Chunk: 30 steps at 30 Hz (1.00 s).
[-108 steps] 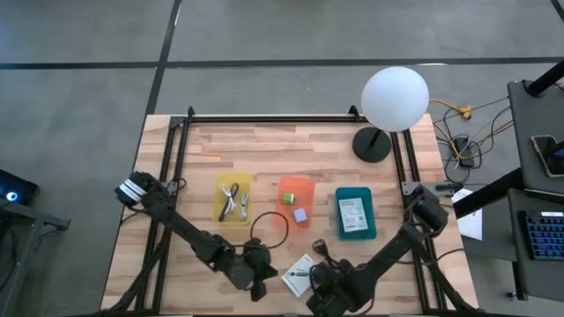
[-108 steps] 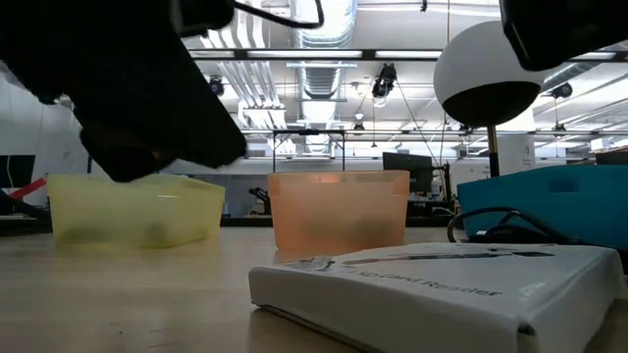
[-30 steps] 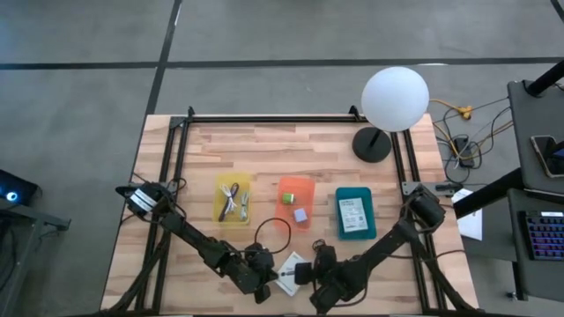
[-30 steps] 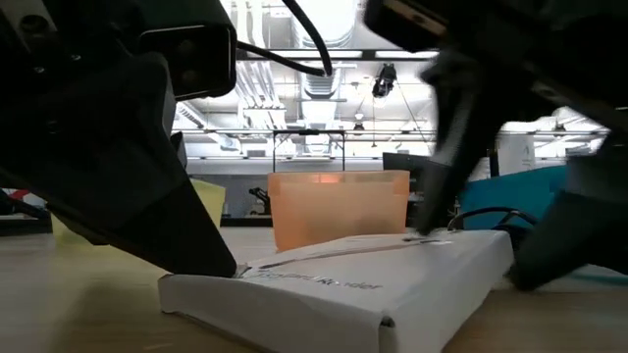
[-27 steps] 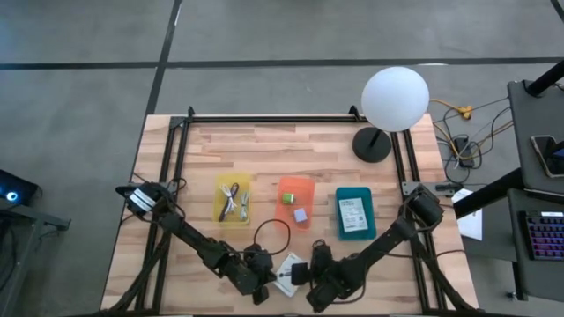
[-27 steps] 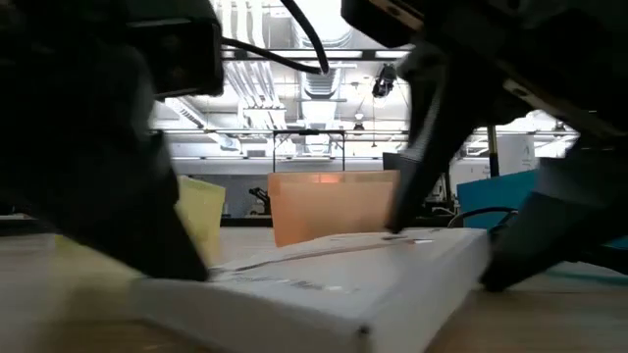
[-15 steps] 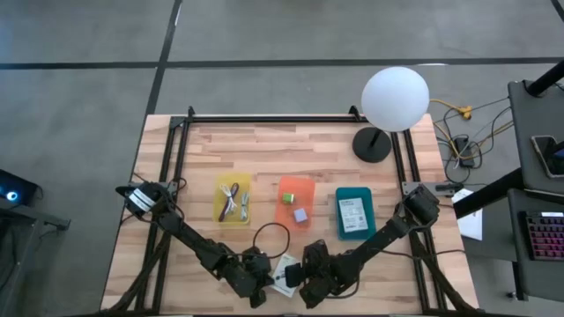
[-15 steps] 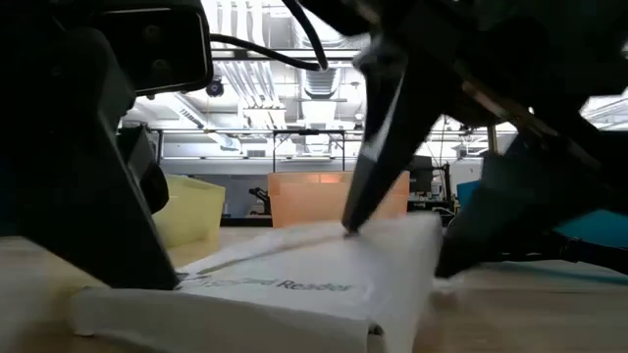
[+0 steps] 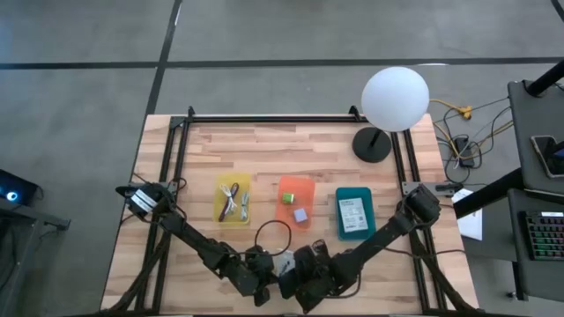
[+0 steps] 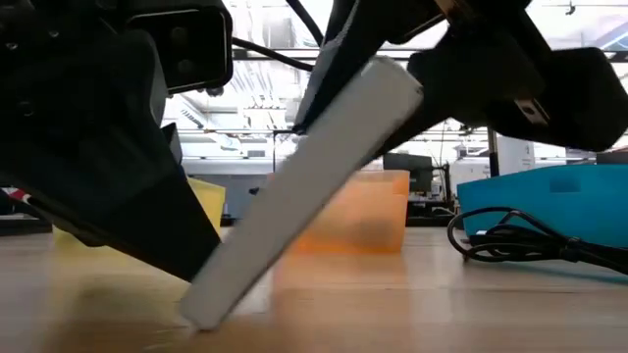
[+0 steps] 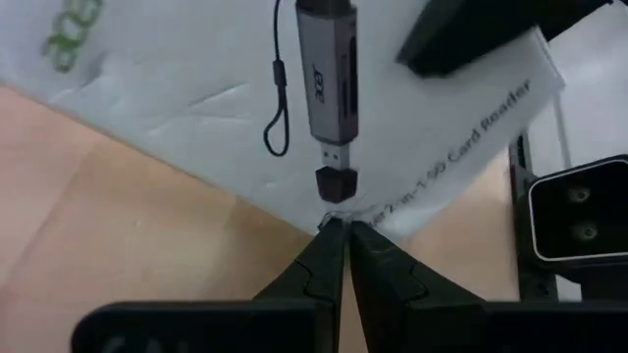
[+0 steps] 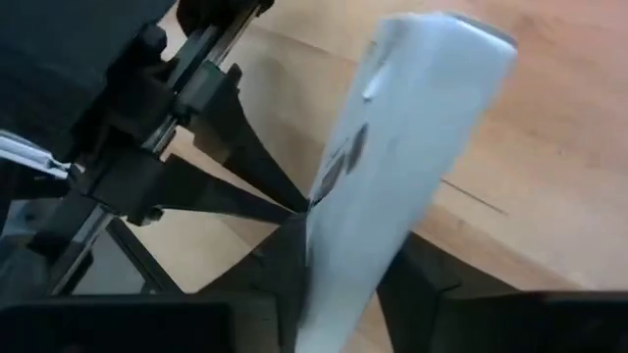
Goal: Pick and place items into bin
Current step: Put the white card reader box into the blue bin
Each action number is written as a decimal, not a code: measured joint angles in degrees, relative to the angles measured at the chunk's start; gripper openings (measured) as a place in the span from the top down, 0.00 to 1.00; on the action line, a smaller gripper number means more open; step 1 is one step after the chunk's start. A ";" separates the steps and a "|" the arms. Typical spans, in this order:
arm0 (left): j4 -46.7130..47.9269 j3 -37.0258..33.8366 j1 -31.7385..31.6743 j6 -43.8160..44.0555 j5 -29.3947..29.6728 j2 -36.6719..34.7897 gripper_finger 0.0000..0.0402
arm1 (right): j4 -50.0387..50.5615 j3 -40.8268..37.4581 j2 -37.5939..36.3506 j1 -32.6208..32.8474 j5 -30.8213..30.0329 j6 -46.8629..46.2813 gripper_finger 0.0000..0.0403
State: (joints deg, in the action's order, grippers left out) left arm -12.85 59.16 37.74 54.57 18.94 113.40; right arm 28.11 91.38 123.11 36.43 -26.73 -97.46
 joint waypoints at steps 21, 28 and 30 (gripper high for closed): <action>6.24 -0.35 0.20 -1.03 8.83 -5.85 0.98 | 51.44 4.71 -17.10 2.93 2.51 -21.67 0.91; 5.88 -0.35 0.25 -0.35 6.95 -5.93 0.98 | 49.42 -16.70 -38.91 1.83 6.01 -24.87 0.91; 5.74 -0.35 0.26 0.62 6.26 -5.98 0.98 | 43.72 -24.24 -45.30 0.29 10.26 -23.26 0.91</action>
State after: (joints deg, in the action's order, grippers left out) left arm -7.11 58.81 38.00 55.18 25.20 107.42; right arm 71.83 67.14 77.81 36.71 -16.47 -120.72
